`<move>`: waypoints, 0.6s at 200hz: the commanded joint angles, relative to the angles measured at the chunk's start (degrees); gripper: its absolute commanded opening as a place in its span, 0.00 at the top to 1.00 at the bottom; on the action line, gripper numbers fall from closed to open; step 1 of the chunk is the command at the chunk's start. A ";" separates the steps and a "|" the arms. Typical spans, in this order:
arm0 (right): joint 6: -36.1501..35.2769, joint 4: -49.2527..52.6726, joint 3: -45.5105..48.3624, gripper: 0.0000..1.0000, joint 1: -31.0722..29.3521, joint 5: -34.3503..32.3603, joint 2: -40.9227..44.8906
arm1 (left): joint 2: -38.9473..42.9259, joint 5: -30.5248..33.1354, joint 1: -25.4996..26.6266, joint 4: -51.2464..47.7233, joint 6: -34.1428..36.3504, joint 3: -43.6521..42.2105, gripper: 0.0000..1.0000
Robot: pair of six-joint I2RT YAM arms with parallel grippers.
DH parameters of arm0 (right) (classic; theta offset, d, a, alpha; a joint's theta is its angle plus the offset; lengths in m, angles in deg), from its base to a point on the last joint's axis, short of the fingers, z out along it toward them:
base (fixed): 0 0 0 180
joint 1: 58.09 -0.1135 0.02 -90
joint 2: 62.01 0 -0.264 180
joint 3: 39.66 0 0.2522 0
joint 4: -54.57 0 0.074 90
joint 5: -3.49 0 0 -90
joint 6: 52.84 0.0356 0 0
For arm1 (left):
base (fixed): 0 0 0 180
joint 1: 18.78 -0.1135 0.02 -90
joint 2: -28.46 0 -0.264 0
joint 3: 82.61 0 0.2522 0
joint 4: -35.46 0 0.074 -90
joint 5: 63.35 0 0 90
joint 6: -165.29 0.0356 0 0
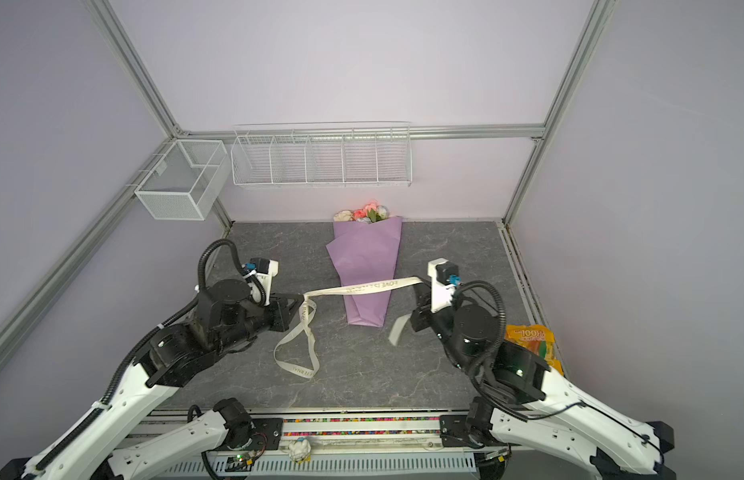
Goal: Tie the bouquet of fake flowers
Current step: 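Pull the ribbon taut behind the cone with both grippers spreading apart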
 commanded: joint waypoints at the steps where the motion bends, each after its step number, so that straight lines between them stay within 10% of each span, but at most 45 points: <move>1: 6.65 26.92 -5.42 0.93 0.65 -19.75 1.19 | -4.38 -2.22 -0.41 0.34 1.44 -0.89 0.51; 27: 6.98 33.03 -6.04 0.93 2.41 -23.29 2.52 | -7.91 4.88 -2.30 -2.77 -1.59 -2.31 0.22; 76: 7.20 35.88 -1.89 0.93 11.20 -7.99 -0.18 | -18.10 -3.48 -14.89 4.51 -4.21 -10.16 0.22; 120: 5.41 30.43 2.22 0.93 25.43 11.69 -4.85 | -34.39 -0.42 -16.22 1.92 -6.99 -1.42 0.24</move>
